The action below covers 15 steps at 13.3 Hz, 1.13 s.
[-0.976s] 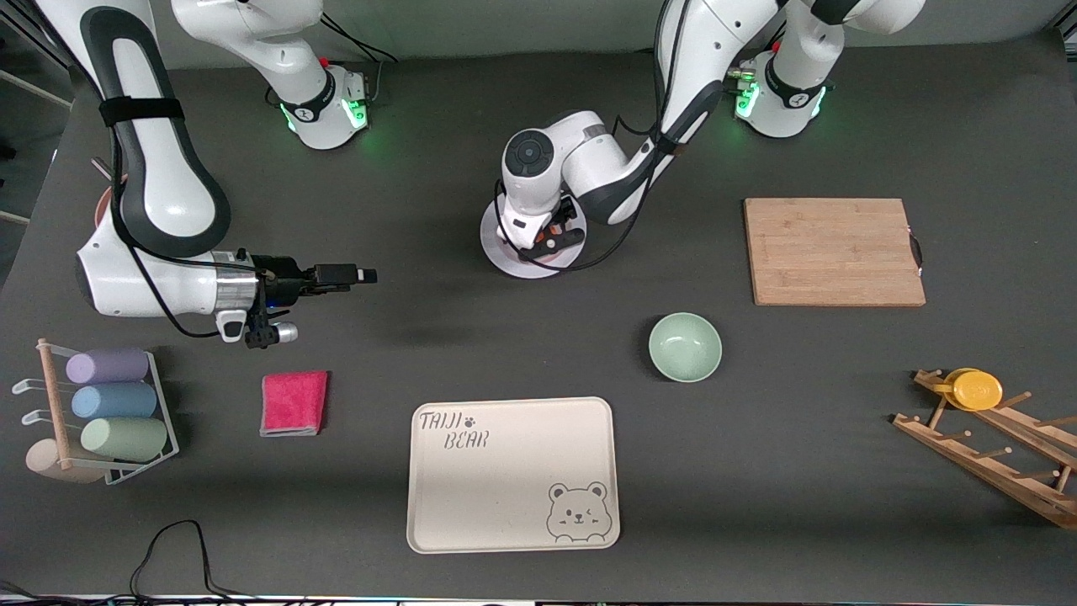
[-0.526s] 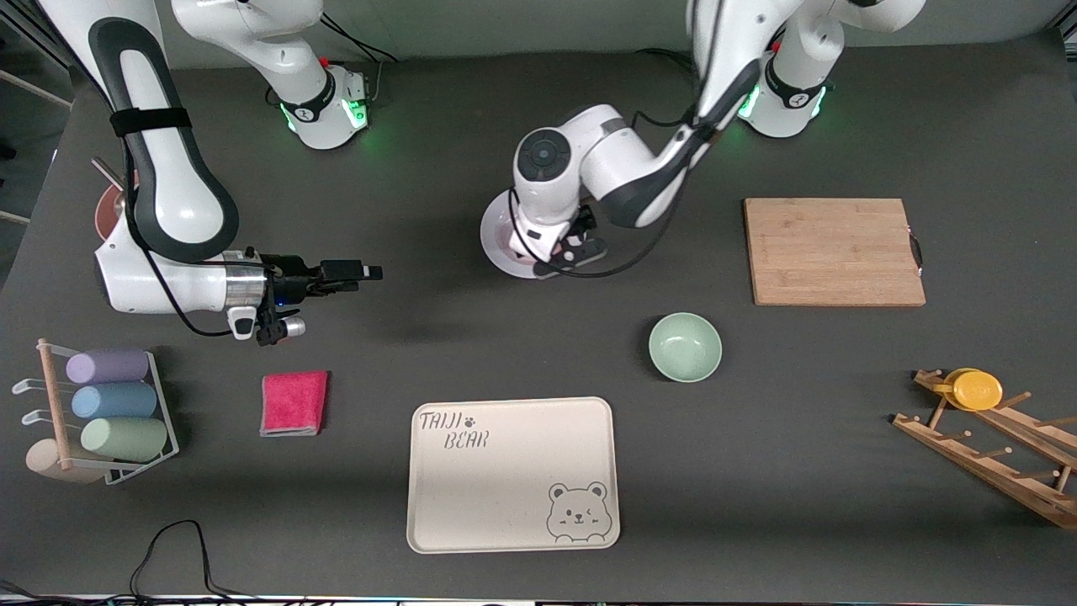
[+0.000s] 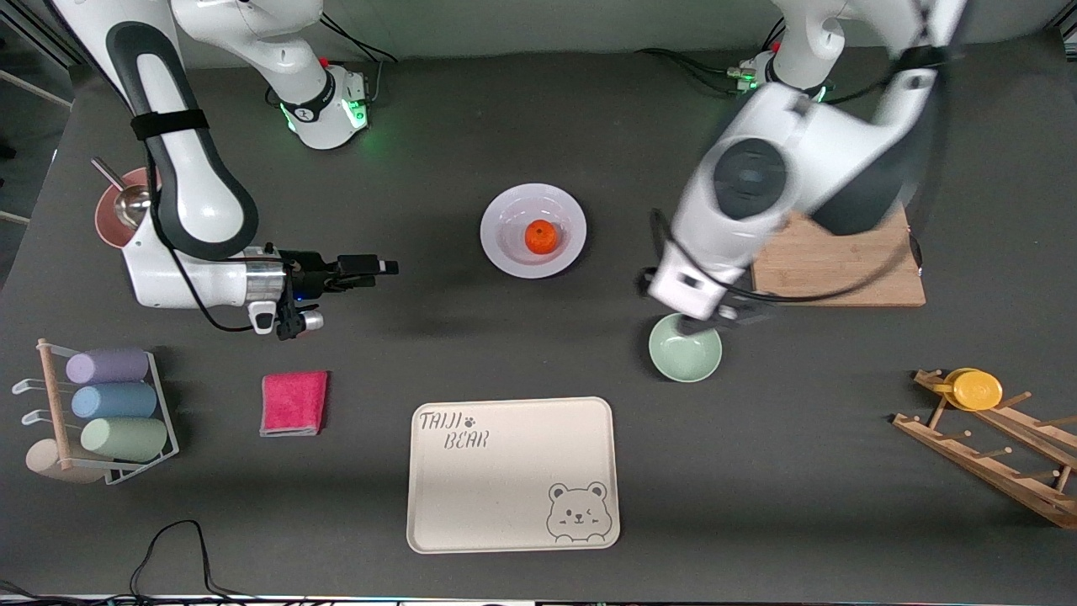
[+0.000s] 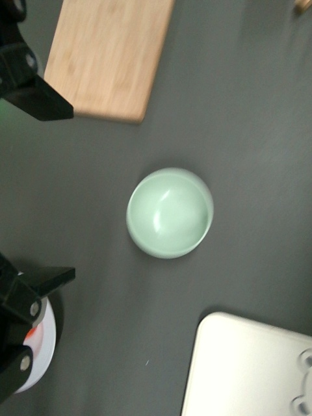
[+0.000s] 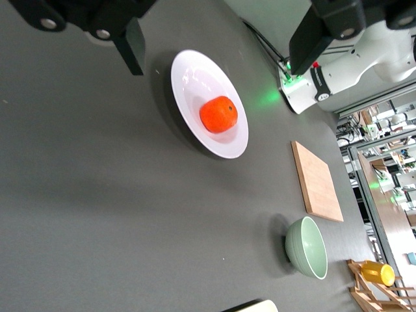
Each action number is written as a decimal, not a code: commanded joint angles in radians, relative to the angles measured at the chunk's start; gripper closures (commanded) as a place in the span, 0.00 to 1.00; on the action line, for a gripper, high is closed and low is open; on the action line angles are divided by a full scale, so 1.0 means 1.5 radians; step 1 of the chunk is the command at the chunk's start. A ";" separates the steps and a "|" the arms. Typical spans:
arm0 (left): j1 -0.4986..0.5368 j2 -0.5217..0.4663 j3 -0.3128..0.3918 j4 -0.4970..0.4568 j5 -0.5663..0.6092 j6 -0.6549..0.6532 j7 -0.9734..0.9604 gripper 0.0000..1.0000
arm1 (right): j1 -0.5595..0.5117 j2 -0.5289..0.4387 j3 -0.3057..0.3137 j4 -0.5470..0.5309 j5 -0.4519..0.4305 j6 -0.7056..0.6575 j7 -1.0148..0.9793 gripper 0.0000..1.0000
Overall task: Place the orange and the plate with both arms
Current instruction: 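Withdraw the left gripper while the right gripper approaches the plate, then close the right gripper on the rim of the white plate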
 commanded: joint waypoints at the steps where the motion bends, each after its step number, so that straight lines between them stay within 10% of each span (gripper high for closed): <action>1: -0.041 -0.048 0.129 -0.001 -0.013 -0.051 0.126 0.00 | 0.010 -0.022 -0.002 -0.052 0.053 0.027 -0.042 0.02; 6: -0.019 -0.121 0.253 -0.024 -0.040 -0.117 0.325 0.00 | 0.010 -0.004 -0.001 -0.061 0.087 0.030 -0.102 0.02; 15: 0.185 -0.163 0.169 -0.059 -0.039 -0.105 0.488 0.00 | 0.035 0.034 0.070 -0.125 0.219 0.144 -0.265 0.03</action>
